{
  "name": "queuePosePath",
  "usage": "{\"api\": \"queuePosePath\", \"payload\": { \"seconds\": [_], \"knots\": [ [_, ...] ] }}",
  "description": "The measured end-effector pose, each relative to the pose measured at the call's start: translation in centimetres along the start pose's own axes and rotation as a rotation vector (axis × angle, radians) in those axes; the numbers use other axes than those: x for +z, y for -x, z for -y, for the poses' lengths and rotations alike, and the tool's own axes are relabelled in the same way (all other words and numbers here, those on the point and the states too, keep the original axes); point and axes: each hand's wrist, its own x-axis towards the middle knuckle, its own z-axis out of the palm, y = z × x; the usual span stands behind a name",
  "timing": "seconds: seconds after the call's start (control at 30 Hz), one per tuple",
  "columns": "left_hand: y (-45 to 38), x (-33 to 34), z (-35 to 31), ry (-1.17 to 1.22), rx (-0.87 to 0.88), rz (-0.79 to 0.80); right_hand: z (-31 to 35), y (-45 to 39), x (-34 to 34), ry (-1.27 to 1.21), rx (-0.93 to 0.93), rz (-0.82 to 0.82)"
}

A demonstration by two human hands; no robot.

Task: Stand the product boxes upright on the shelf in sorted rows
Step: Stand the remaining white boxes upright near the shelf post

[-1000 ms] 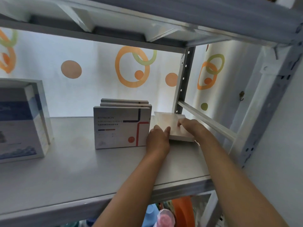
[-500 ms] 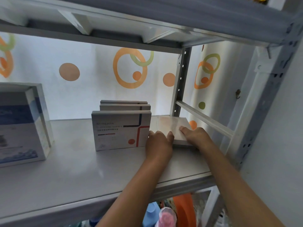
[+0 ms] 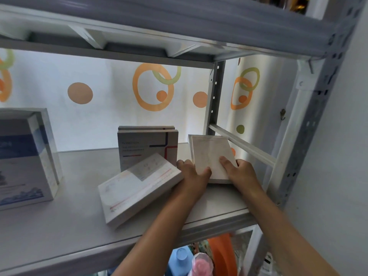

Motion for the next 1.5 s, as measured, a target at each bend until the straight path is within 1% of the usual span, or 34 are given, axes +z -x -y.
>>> {"api": "queuePosePath", "payload": {
  "seconds": [0.13, 0.2, 0.3, 0.4, 0.47, 0.53, 0.63, 0.73, 0.8, 0.87, 1.0, 1.1, 1.2, 1.33, 1.4, 1.5],
  "knots": [
    [-0.5, 0.0, 0.1, 0.07, -0.069, -0.085, 0.1, 0.4, 0.5, -0.009, -0.094, 0.006],
    [-0.7, -0.1, 0.1, 0.126, -0.07, -0.079, -0.4, -0.1, 1.0, -0.026, -0.151, 0.008],
    [-0.6, -0.2, 0.2, 0.168, 0.013, -0.071, -0.3, -0.3, 0.9, -0.095, -0.201, -0.031],
    [-0.4, 0.1, 0.2, 0.198, 0.14, -0.163, 0.2, 0.4, 0.6, -0.15, -0.198, -0.03],
    [-0.5, 0.1, -0.3, 0.218, 0.158, -0.225, 0.5, 0.7, 0.7, -0.157, -0.196, -0.023],
    [-0.8, 0.3, -0.7, 0.193, 0.14, -0.233, 0.7, 0.9, 0.7, -0.159, -0.204, -0.038],
    [-1.1, 0.9, -0.7, 0.056, 0.106, -0.174, 1.2, 1.3, 0.7, -0.198, -0.135, -0.029],
    [-0.7, 0.9, -0.4, -0.065, 0.089, -0.089, 1.5, 1.4, 0.6, -0.221, -0.066, 0.033],
    [-0.3, 0.8, -0.5, -0.057, 0.115, -0.069, 1.6, 1.3, 0.6, -0.207, -0.055, 0.049],
    [-0.1, 0.6, -0.6, 0.01, 0.133, -0.045, 1.5, 1.3, 0.6, -0.214, -0.048, 0.047],
    [-0.2, 0.8, -0.5, 0.143, 0.149, 0.06, 1.5, 1.3, 0.2, -0.219, -0.01, 0.005],
    [-0.3, 1.2, -0.5, 0.124, 0.182, 0.1, 1.4, 1.1, -0.5, -0.297, -0.008, -0.031],
    [-0.6, 1.5, -0.6, 0.1, 0.209, 0.096, 1.0, 1.1, -0.6, -0.295, -0.014, -0.051],
    [-0.9, 2.1, -0.5, -0.046, 0.279, 0.15, 0.8, 0.9, -0.3, -0.295, 0.013, -0.109],
    [-1.1, 2.5, -0.6, -0.1, 0.265, 0.154, 0.6, 0.6, -0.2, -0.279, 0.031, -0.127],
    [-1.3, 2.4, -0.9, -0.089, 0.254, 0.139, 0.6, 0.6, -0.2, -0.238, 0.074, -0.14]
  ]
}}
